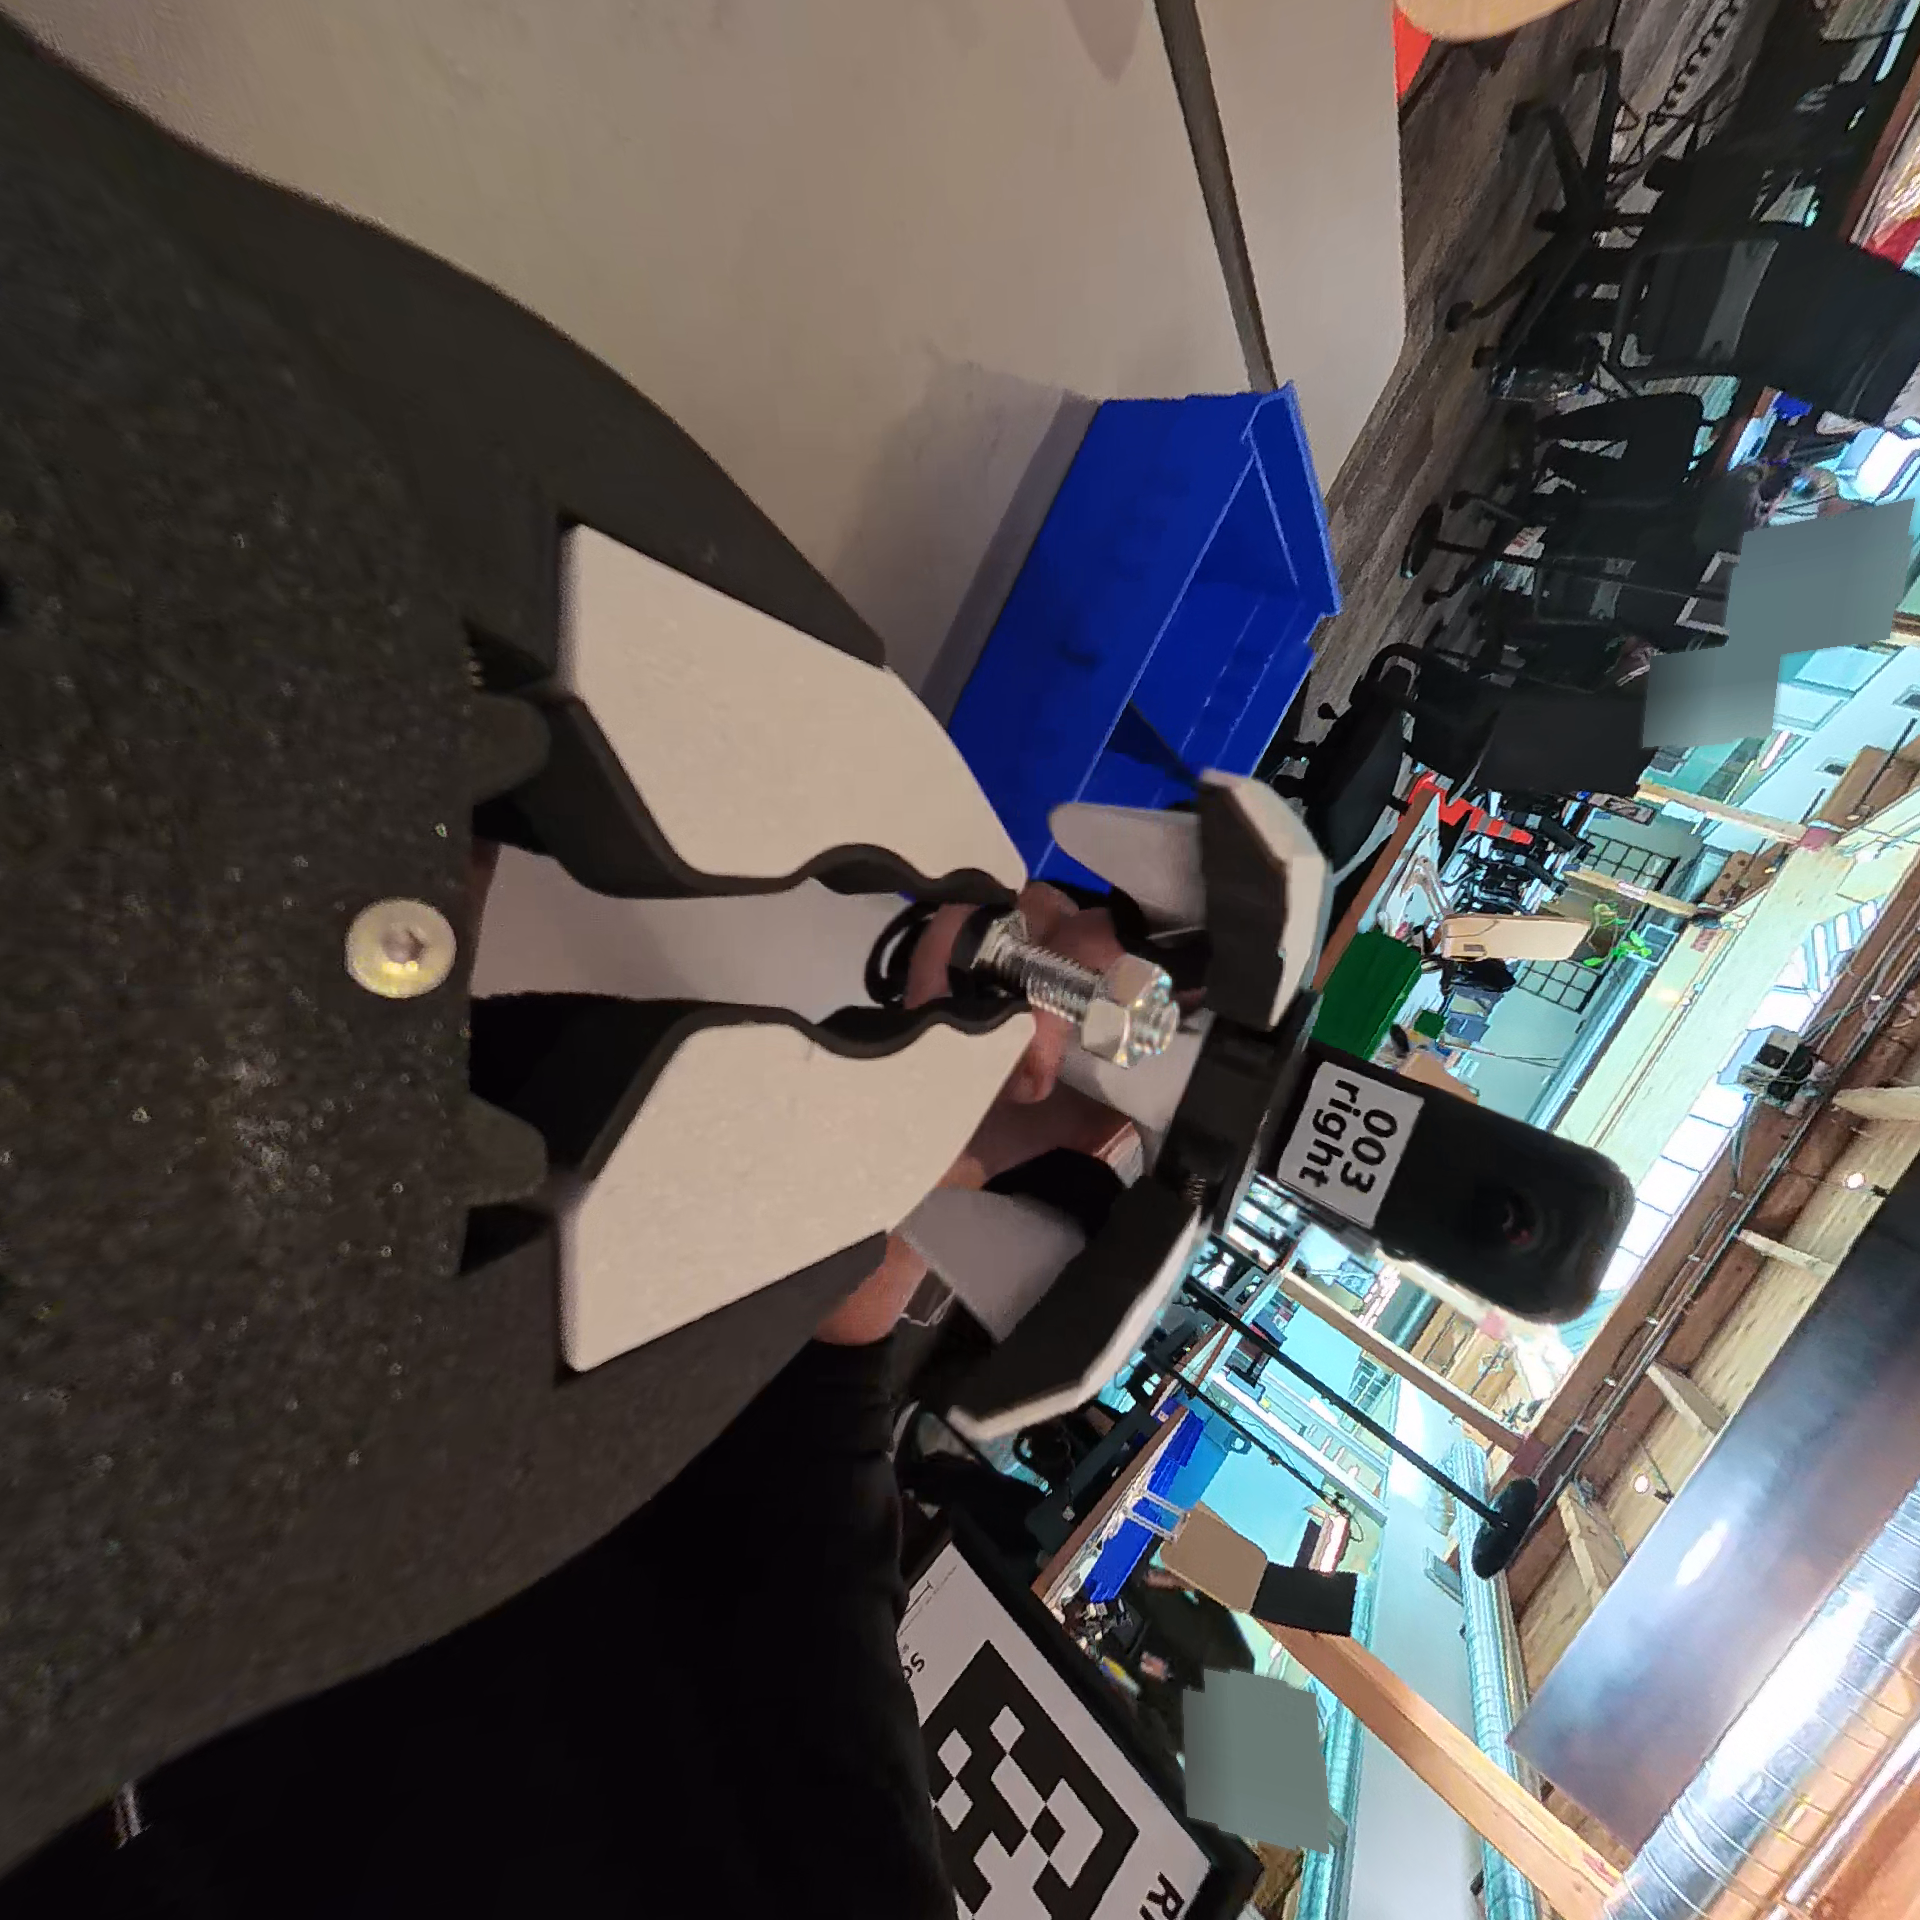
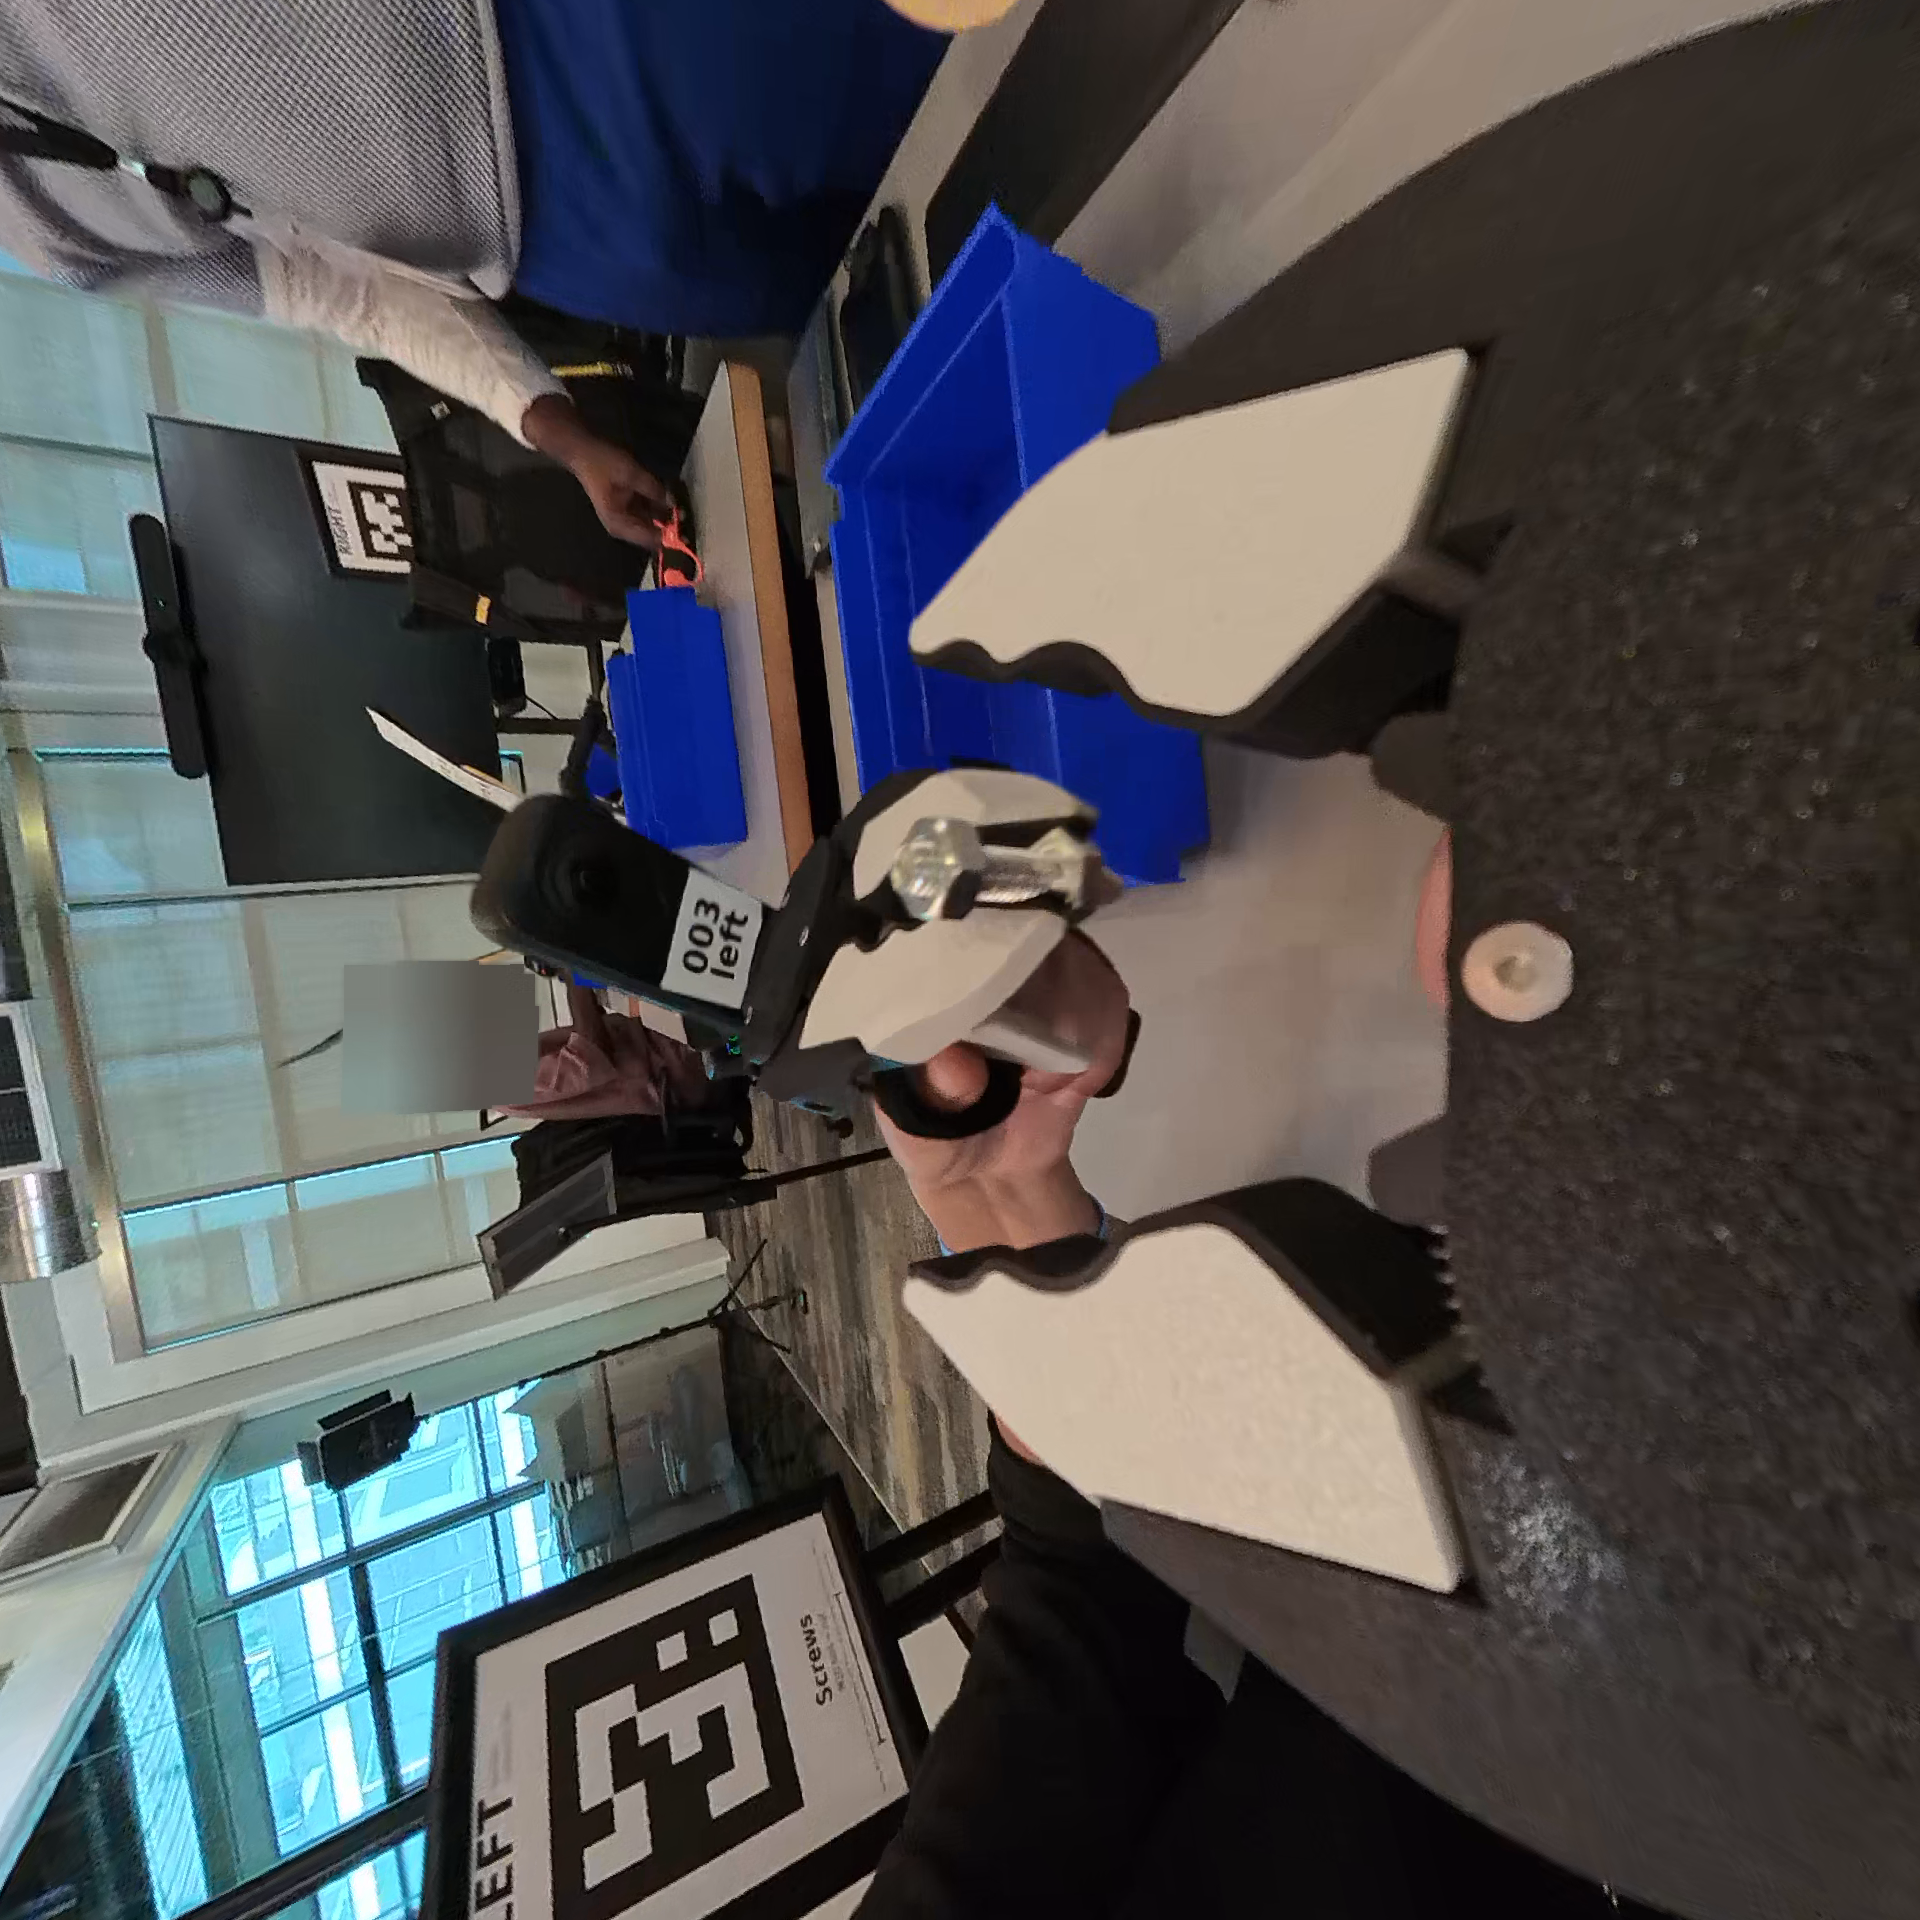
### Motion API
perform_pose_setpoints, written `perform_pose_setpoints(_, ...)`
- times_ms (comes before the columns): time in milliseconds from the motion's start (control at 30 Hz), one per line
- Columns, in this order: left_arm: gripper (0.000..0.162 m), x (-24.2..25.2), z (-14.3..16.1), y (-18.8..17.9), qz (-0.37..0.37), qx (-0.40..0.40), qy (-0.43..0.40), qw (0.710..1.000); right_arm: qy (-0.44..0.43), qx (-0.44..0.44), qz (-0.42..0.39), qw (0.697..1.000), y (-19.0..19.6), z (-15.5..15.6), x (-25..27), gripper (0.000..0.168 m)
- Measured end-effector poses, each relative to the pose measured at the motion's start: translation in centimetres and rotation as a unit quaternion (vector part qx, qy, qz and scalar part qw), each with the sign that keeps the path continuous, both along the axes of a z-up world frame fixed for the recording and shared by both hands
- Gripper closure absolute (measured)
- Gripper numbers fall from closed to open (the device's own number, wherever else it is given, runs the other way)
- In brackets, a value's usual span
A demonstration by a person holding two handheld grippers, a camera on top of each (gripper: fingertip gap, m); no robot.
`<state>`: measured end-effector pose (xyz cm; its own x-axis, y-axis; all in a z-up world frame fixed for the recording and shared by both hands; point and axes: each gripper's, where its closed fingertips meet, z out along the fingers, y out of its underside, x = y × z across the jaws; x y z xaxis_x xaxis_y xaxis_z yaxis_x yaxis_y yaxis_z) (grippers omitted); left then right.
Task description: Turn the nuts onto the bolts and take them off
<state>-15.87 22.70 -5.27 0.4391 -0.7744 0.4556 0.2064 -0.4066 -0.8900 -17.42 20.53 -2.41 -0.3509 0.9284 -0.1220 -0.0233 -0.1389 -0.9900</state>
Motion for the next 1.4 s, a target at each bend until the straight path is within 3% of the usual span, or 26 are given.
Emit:
perform_pose_setpoints(200, 0.147, -1.5, 0.5, 0.2, 0.016, 0.002, -0.012, 1.0, 0.003, -0.006, 0.03, 1.0, -0.4, 0.9, 1.6, 0.078)
perform_pose_setpoints(500, 0.147, 0.4, -0.6, 0.1, -0.012, -0.011, -0.009, 1.0, -0.008, -0.01, 0.038, 0.999, -2.7, -0.6, -1.5, 0.058)
perform_pose_setpoints(767, 0.146, 0.2, 0.0, -0.1, -0.003, 0.005, 0.011, 1.0, -0.019, 0.013, 0.005, 1.0, -0.6, -0.6, -0.2, 0.064)
perform_pose_setpoints(1000, 0.146, -1.4, 0.3, 0.1, 0.013, 0.005, 0.002, 1.0, -0.017, 0.007, 0.048, 0.999, -1.6, 0.4, 1.3, 0.073)
perform_pose_setpoints(1200, 0.146, 0.0, -0.7, 0.1, -0.004, -0.005, 0.01, 1.0, -0.021, -0.007, 0.048, 0.999, -2.6, -0.5, -0.6, 0.059)
perform_pose_setpoints(1400, 0.146, 1.2, -0.8, -0.2, -0.019, -0.004, 0.017, 1.0, -0.02, 0.0, 0.036, 0.999, -2.2, -0.7, -0.9, 0.06)
